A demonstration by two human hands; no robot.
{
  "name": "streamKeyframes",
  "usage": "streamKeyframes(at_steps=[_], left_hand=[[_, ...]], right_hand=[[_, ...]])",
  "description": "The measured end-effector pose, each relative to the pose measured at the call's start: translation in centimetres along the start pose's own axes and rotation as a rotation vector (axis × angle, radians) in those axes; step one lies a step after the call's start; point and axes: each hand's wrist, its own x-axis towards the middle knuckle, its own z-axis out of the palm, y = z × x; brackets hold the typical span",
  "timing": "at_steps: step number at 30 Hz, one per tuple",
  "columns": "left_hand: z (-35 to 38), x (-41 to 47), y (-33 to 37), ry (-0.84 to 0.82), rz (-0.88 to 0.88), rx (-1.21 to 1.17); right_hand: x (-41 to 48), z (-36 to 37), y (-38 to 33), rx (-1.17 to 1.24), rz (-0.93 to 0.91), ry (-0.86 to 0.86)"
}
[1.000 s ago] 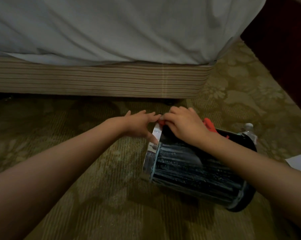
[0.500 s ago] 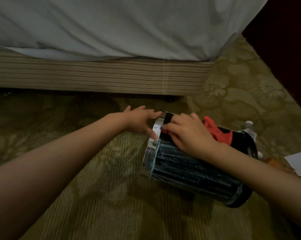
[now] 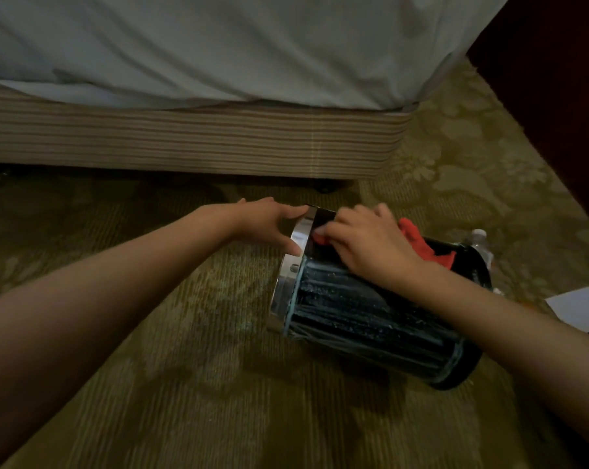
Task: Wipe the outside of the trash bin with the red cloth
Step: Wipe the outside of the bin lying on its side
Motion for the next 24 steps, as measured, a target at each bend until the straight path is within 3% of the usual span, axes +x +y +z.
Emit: streamKeyframes(at_steps=[3,9,11,14,16,20,21,24], left_hand=[[0.1,-0.5,0.1,-0.021,-0.007,-0.014],[0.2,-0.8,0.2,-0.007,-0.01,0.009],[0.2,-0.8,0.4,-0.043,-0.025,0.011],[-0.1,-0.7,0.3,-0.059,-0.032,0.037],[-0.2,-0.6,0.3,-0.068,-0.033,0.036],[-0.2,-0.5,0.2,-0.057,-0.032,0.037],[-0.1,-0.4,0.3,-0.047,-0.03,0.038],[0.0,-0.3,0.4,-0.042,-0.018,0.065]], right_hand=[[1.6,0.3,1.4,-0.05,0.193,-0.011],[-3.1,0.2,-1.2,0.016,-0.308,0.011],[-2.8,0.5,-0.5,0.028,-0.207,0.029],[-1.0,0.7,1.1,0.046,0.147,0.071],[-1.2,0.9,1.4,0.06,0.155,0.084],[-3.4,0.6,0.6,0.044,-0.19,0.034],[-3.1,0.4,1.2,0.041,-0.167,0.007],[-1.3,0.3,3.6,0.096,0.18,0.02]])
